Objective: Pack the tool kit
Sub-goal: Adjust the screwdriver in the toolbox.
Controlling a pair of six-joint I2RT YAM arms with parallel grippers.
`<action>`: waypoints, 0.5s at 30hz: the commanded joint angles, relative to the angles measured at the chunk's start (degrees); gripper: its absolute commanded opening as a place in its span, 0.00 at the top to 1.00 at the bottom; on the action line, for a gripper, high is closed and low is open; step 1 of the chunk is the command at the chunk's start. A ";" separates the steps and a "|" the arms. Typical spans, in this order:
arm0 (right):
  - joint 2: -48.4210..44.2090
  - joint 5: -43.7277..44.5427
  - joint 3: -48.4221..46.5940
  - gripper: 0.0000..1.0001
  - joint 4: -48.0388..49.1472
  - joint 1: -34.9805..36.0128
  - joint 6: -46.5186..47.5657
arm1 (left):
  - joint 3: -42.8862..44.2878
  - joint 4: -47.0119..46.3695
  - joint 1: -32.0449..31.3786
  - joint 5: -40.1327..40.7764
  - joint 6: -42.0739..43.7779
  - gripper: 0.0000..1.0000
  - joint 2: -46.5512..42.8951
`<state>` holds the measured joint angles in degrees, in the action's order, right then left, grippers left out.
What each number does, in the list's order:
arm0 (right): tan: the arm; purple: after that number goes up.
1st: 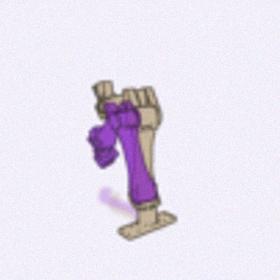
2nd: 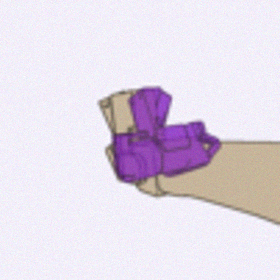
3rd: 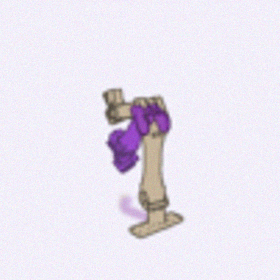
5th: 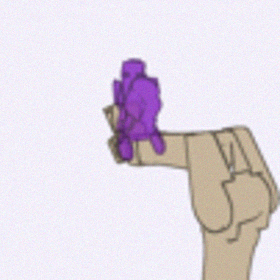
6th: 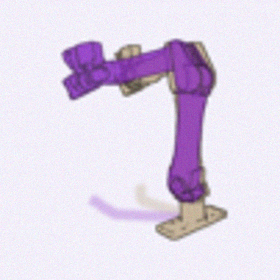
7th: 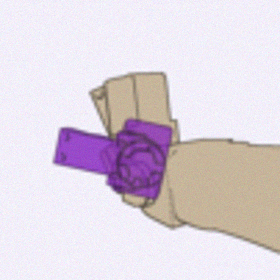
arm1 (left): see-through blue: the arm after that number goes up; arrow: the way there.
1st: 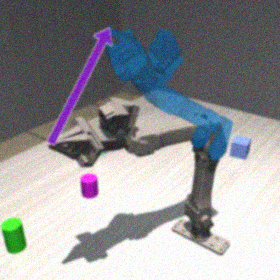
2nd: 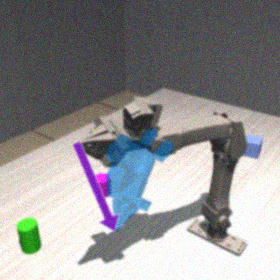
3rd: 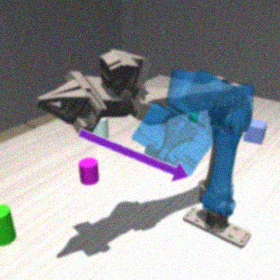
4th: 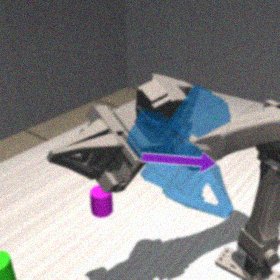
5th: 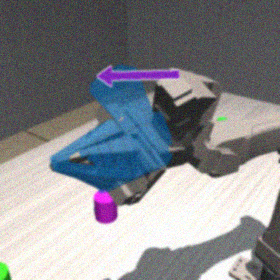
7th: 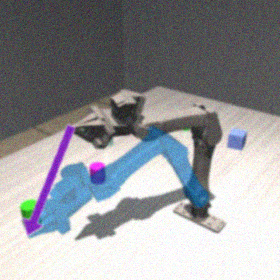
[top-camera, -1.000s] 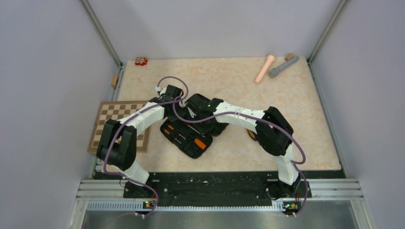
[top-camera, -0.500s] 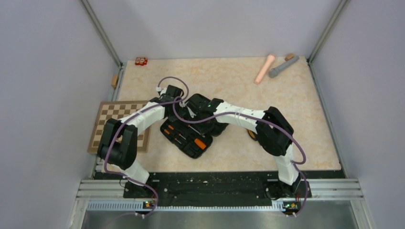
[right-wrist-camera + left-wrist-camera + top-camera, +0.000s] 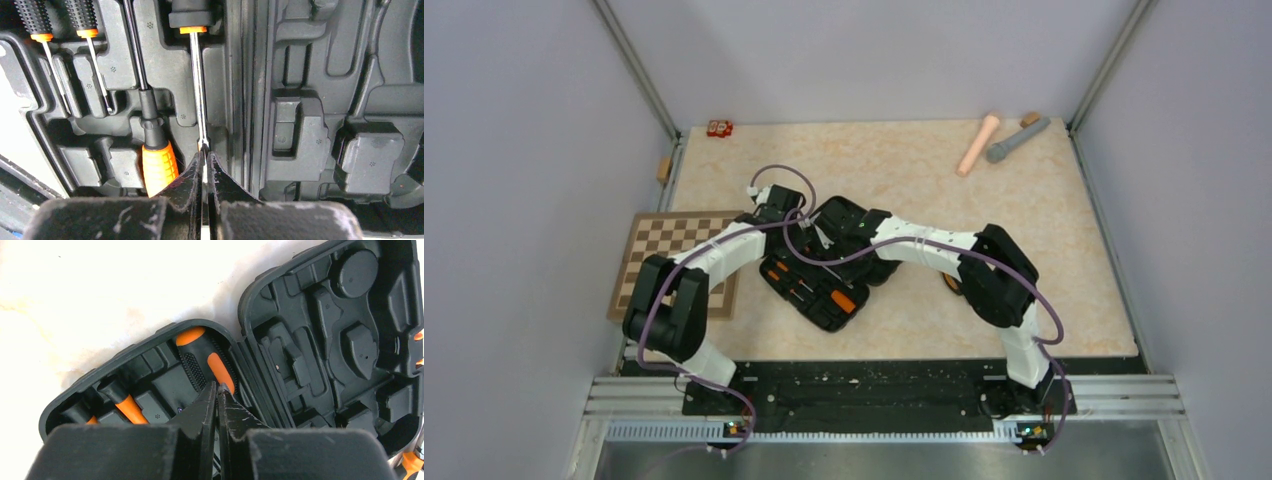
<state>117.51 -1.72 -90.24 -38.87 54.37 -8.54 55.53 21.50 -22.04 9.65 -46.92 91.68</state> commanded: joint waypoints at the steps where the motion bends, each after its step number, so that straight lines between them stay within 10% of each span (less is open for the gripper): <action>1: 8.58 1.03 4.82 1.00 0.30 1.33 -0.79 | -5.55 -0.67 -1.38 -5.37 -1.98 0.91 4.73; 15: 15.06 -0.69 3.77 1.00 -0.85 0.02 -1.98 | -7.38 0.57 -3.88 -3.90 -3.10 0.93 5.60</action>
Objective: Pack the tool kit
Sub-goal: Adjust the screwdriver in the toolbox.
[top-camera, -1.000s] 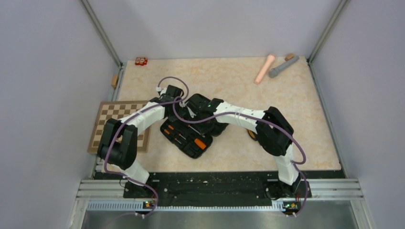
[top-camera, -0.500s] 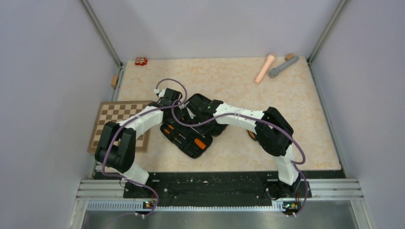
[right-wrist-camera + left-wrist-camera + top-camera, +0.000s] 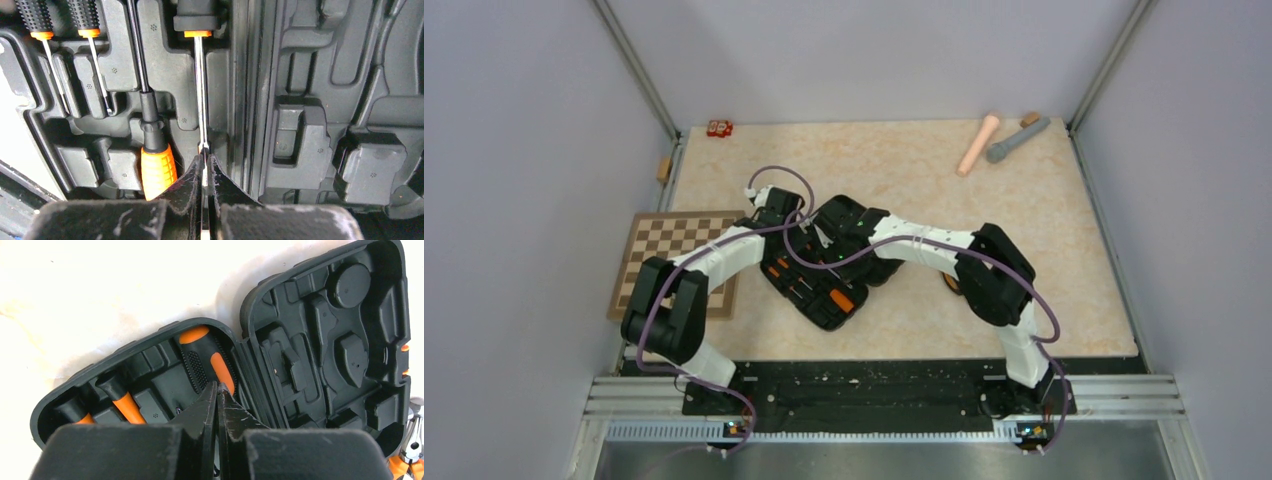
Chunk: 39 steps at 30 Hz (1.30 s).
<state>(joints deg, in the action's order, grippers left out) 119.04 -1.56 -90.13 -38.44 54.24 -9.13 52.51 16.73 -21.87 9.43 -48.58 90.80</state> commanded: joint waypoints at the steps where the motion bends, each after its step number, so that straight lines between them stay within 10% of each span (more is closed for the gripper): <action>1: 13.73 -1.02 3.30 1.00 -1.52 0.09 -1.25 | -4.23 5.60 -4.54 -3.22 -1.48 0.93 6.57; 24: 21.54 -3.79 -3.02 1.00 -4.87 -0.50 -1.23 | -2.13 7.87 -7.31 2.77 -2.40 0.93 -1.68; 34: 7.84 -2.19 -4.57 1.00 -4.58 -0.53 -1.10 | 2.37 12.05 -6.80 8.49 -0.21 0.87 -8.18; 39: -0.01 2.41 -8.55 0.78 -6.64 -0.68 -0.94 | 7.12 15.81 -5.62 13.56 2.88 0.75 -14.48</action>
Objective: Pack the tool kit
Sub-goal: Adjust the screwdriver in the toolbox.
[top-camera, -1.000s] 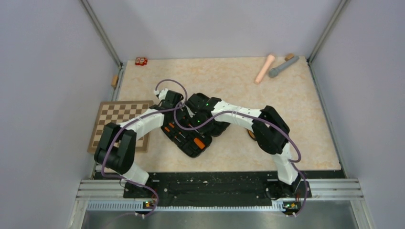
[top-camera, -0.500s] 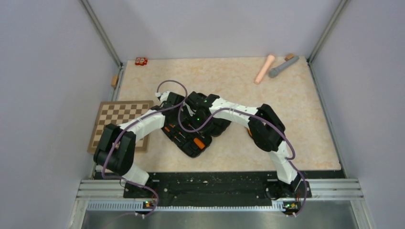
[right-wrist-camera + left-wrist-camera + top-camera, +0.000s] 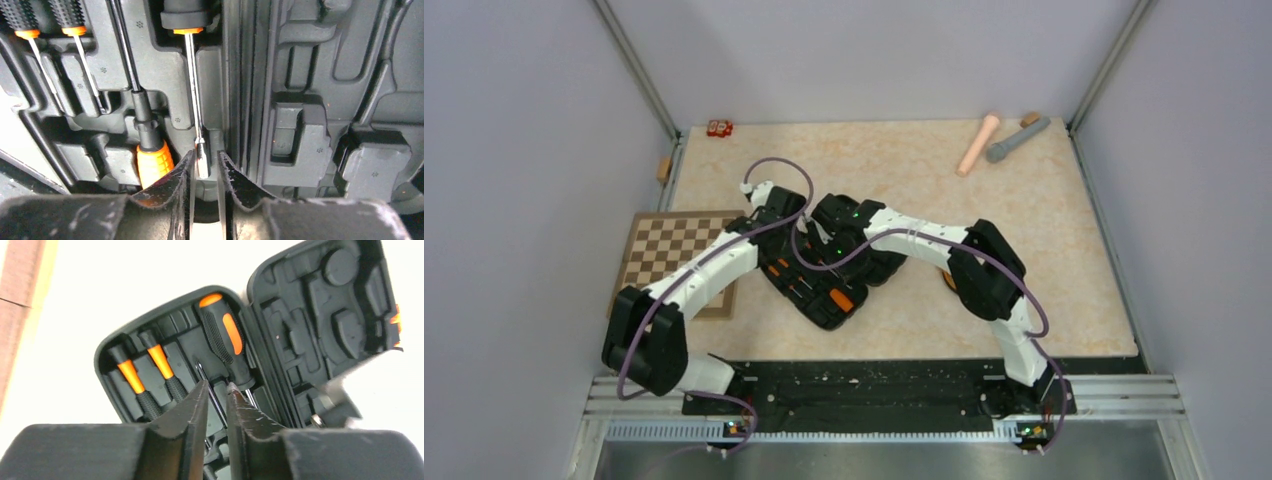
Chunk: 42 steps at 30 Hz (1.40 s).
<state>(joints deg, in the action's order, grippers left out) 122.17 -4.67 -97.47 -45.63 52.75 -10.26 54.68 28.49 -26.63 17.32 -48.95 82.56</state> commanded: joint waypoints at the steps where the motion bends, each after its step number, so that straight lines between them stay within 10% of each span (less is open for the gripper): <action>1: -4.23 6.55 -0.97 0.74 0.46 0.61 0.26 | 5.41 4.55 -0.67 6.78 3.83 0.72 -7.67; 18: -12.84 11.86 11.91 0.50 6.28 -2.48 0.02 | -10.49 3.91 0.11 27.58 17.72 0.18 -44.13; 42: -19.81 -0.82 13.88 0.50 3.80 7.20 -8.38 | -18.41 -3.16 0.23 32.83 28.90 0.17 -54.19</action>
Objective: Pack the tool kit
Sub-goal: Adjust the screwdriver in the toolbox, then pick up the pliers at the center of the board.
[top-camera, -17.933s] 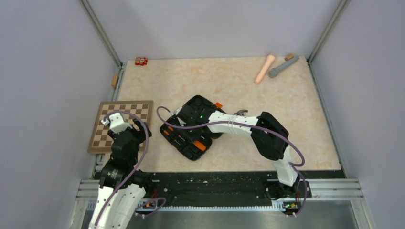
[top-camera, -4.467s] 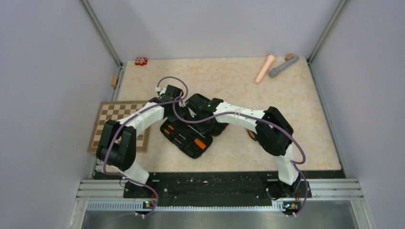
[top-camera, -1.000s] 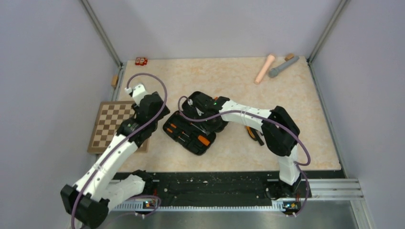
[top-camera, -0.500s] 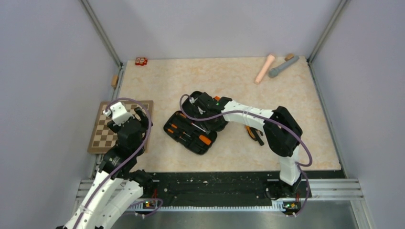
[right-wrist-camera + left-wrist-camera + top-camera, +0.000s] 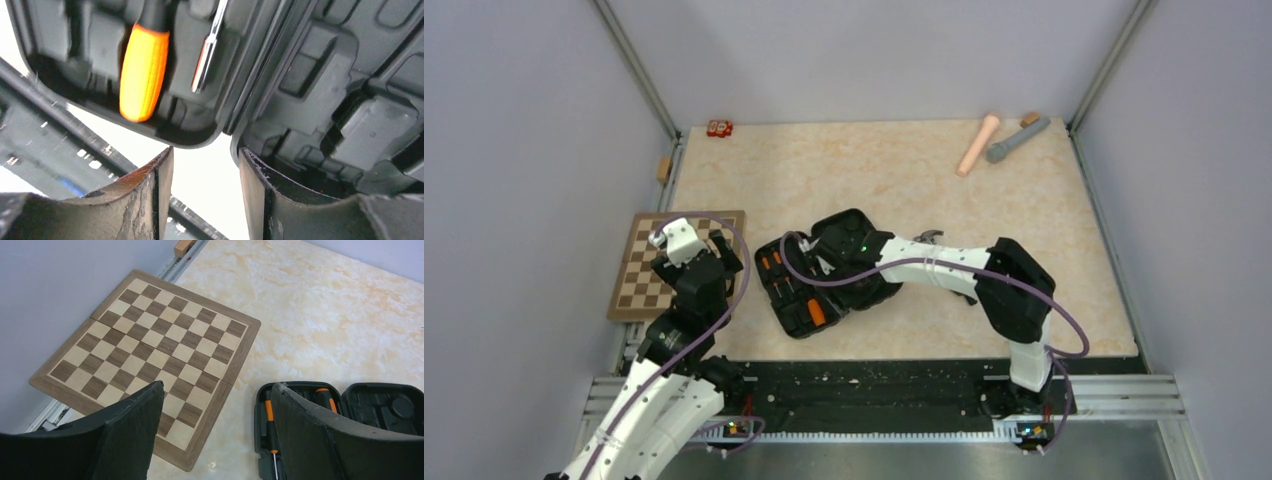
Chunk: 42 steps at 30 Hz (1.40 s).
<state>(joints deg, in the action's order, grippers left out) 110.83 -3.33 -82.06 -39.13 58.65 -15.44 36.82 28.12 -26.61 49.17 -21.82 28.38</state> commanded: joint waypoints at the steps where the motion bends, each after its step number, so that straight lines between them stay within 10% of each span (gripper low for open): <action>1: -9.92 0.73 -2.23 0.49 -3.86 0.67 -2.59 | -0.47 -2.69 0.24 0.60 1.78 0.17 0.20; 11: -20.60 20.49 9.23 0.51 -9.38 -19.65 2.45 | -0.74 -2.61 0.27 -0.09 1.86 0.18 0.51; 18: -19.82 18.68 17.60 0.54 -4.77 -29.46 5.27 | -0.87 -2.68 0.42 -0.64 1.96 0.18 0.74; 26: -15.32 17.03 20.52 0.57 -2.19 -30.70 7.01 | -0.96 -2.88 0.42 -1.09 1.96 0.18 1.16; 42: -16.15 11.07 18.44 1.00 0.07 -28.03 8.08 | -1.05 -3.16 0.51 -1.79 2.22 0.19 1.77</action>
<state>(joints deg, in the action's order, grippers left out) 96.44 12.25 -61.63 -42.41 28.38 -6.07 35.97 27.00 -26.35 47.59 -20.53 29.91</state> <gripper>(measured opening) 0.044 0.816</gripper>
